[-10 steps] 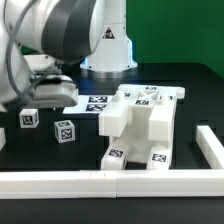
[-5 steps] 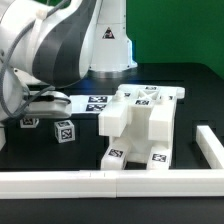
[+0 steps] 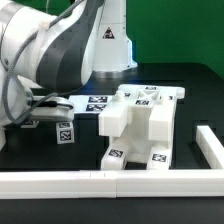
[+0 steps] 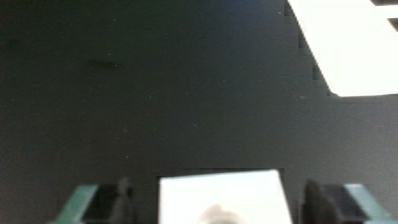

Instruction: Assemble chair

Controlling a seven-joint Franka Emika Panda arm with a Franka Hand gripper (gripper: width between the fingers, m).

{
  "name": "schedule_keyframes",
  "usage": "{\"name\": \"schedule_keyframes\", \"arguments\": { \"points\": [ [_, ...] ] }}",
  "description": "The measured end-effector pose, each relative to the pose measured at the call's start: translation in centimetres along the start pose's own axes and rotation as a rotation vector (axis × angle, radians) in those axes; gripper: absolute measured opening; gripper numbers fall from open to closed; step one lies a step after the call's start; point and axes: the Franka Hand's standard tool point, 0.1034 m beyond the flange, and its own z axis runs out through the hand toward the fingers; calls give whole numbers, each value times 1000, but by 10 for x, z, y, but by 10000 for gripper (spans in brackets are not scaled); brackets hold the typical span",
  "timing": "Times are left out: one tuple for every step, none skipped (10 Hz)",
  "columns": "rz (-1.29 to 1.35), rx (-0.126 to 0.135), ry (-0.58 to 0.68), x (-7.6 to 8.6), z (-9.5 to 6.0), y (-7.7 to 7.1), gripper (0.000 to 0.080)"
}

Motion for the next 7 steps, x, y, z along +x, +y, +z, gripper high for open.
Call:
{"name": "schedule_keyframes", "arguments": {
  "points": [
    [0, 0, 0, 0, 0, 0, 304],
    [1, 1, 0, 0, 0, 0, 304],
    [0, 1, 1, 0, 0, 0, 278],
    [-7, 0, 19, -4, -10, -2, 278],
    [-17, 11, 45, -13, -17, -5, 278],
    [-25, 26, 101, -25, -18, -6, 278],
    [-25, 40, 188, -29, -18, -7, 278]
  ]
}}
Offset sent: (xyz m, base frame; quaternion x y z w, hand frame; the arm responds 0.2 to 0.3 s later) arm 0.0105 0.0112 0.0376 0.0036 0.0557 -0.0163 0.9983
